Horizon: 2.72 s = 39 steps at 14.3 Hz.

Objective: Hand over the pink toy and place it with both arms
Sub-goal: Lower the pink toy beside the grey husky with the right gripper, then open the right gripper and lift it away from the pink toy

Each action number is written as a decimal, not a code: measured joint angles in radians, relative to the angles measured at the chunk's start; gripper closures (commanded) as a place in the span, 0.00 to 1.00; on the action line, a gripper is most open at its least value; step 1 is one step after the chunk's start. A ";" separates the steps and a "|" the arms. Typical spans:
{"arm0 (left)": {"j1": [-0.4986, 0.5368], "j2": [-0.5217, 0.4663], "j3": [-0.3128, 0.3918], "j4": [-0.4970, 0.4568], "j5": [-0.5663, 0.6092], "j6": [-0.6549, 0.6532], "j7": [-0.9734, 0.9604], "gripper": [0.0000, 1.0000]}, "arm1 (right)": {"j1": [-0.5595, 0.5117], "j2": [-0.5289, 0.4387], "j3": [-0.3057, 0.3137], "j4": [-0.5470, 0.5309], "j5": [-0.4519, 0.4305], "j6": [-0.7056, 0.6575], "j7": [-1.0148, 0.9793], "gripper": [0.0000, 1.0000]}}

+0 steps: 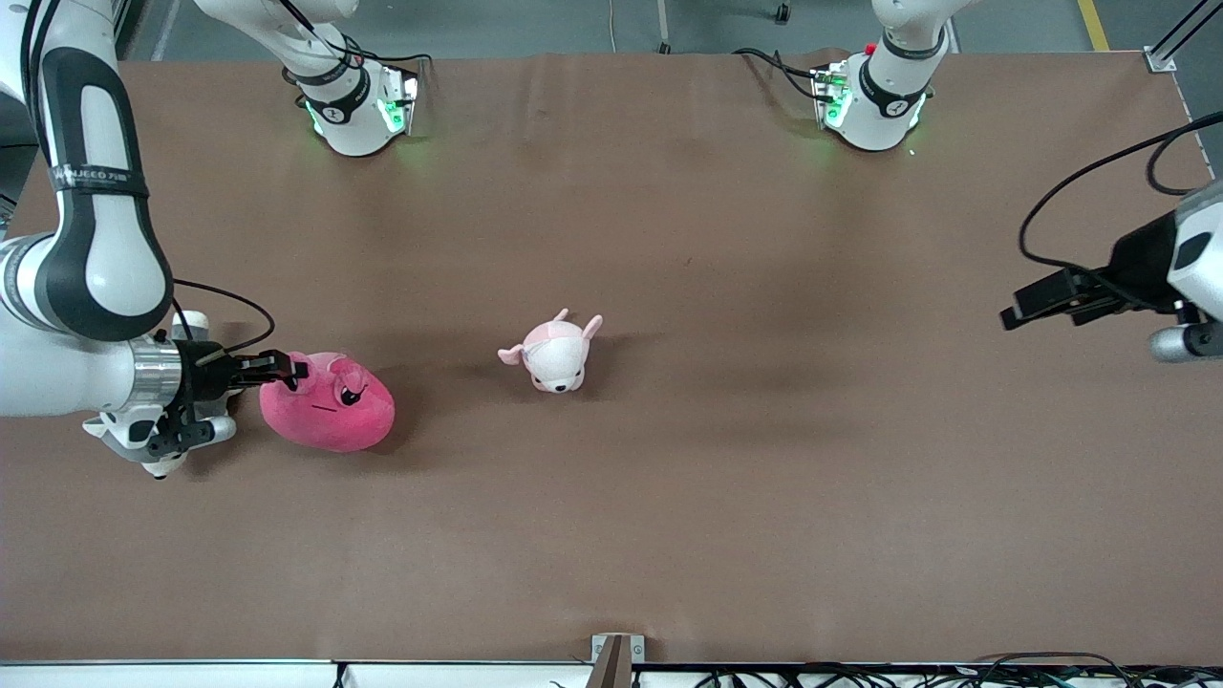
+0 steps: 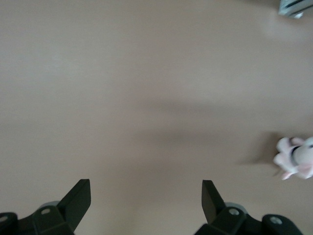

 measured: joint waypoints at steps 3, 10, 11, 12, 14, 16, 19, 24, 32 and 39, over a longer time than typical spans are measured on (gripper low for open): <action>0.059 -0.094 0.000 -0.095 0.000 0.003 0.077 0.00 | -0.009 0.013 0.001 0.000 0.024 -0.004 0.000 1.00; 0.148 -0.223 -0.008 -0.171 0.001 0.038 0.218 0.00 | -0.016 0.050 0.001 0.000 0.033 -0.018 -0.004 1.00; 0.147 -0.223 -0.016 -0.161 0.001 0.046 0.218 0.00 | -0.018 0.054 0.001 0.000 0.033 -0.019 -0.005 1.00; 0.146 -0.222 -0.022 -0.148 0.001 0.052 0.218 0.00 | -0.022 0.057 0.001 0.000 0.034 -0.020 -0.006 1.00; 0.144 -0.206 -0.026 -0.101 0.001 0.058 0.218 0.00 | -0.027 0.062 0.001 0.000 0.034 -0.024 -0.009 1.00; 0.144 -0.174 -0.026 -0.052 0.007 0.058 0.218 0.00 | -0.031 0.072 0.001 0.000 0.034 -0.025 -0.027 0.97; 0.137 -0.143 -0.037 -0.035 0.051 0.057 0.219 0.00 | -0.043 0.090 0.001 0.000 0.035 -0.024 -0.040 0.00; 0.132 -0.130 -0.045 -0.036 0.060 0.054 0.216 0.00 | -0.039 0.077 0.012 0.116 0.009 -0.054 0.065 0.00; 0.132 -0.129 -0.046 -0.035 0.060 0.054 0.217 0.00 | 0.063 -0.181 0.025 0.249 -0.355 -0.169 0.386 0.00; 0.132 -0.129 -0.046 -0.035 0.060 0.054 0.217 0.00 | 0.055 -0.207 0.006 0.302 -0.452 -0.156 0.387 0.00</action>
